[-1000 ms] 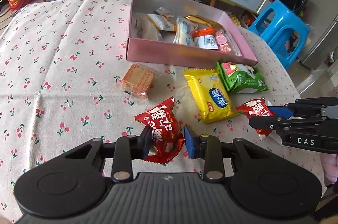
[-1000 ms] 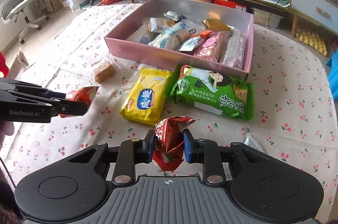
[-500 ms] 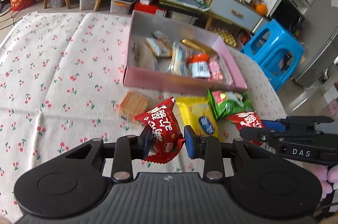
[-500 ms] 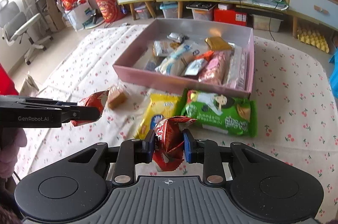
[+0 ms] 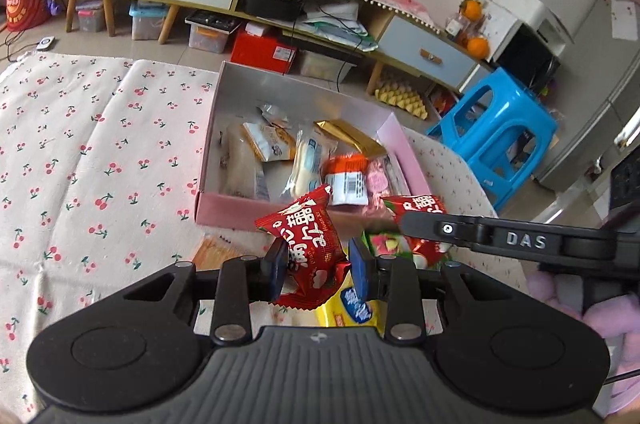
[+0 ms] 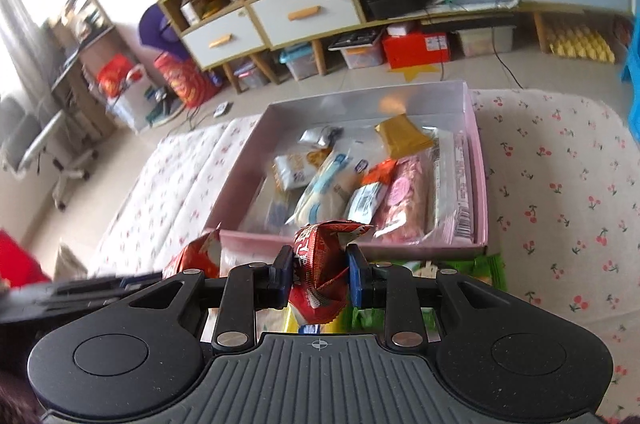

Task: Organize snacks
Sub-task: 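Carry both red candy packs into the pink box and open both grippers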

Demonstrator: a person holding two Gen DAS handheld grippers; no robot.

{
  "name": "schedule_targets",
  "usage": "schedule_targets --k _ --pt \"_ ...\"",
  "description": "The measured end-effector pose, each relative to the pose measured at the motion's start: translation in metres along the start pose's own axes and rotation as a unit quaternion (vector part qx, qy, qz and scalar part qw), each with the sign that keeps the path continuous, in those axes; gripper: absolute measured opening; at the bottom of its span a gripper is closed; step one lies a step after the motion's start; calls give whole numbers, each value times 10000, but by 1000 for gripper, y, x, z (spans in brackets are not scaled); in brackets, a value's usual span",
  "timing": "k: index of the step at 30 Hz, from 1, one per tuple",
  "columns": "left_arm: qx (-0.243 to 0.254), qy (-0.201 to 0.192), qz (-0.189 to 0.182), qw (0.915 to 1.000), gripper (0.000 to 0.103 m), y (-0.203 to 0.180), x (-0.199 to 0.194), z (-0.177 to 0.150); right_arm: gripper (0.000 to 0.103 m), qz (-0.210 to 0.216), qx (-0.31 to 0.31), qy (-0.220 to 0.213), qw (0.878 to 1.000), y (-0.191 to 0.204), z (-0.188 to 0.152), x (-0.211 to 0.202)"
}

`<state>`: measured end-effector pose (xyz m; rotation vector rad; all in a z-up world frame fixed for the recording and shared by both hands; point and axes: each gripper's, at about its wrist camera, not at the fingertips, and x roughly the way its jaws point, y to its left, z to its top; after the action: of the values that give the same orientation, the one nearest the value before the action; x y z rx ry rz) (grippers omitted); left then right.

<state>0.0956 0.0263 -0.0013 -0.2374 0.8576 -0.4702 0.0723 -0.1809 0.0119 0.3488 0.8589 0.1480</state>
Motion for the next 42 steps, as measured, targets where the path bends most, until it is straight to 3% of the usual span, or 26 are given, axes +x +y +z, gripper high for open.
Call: schedule_targets --k 9,15,24,34,38,42 --pt "132 -215 205 9995 30 -1 4 6 26 -19 435 89 9990 -16 0 8" --pt "-31 -404 233 9989 30 10 11 18 26 151 554 23 9983 -17 13 11" --pt "256 -570 413 9972 30 23 31 33 27 152 662 -148 9976 -22 38 35" --pt "870 -516 635 9928 30 23 61 51 27 42 787 -133 9968 -39 65 72" --pt "1049 -413 762 9907 30 19 73 62 27 24 915 -83 9958 -43 73 87" --pt "1003 -159 665 9926 31 20 85 71 28 -40 932 -104 9956 -43 84 98"
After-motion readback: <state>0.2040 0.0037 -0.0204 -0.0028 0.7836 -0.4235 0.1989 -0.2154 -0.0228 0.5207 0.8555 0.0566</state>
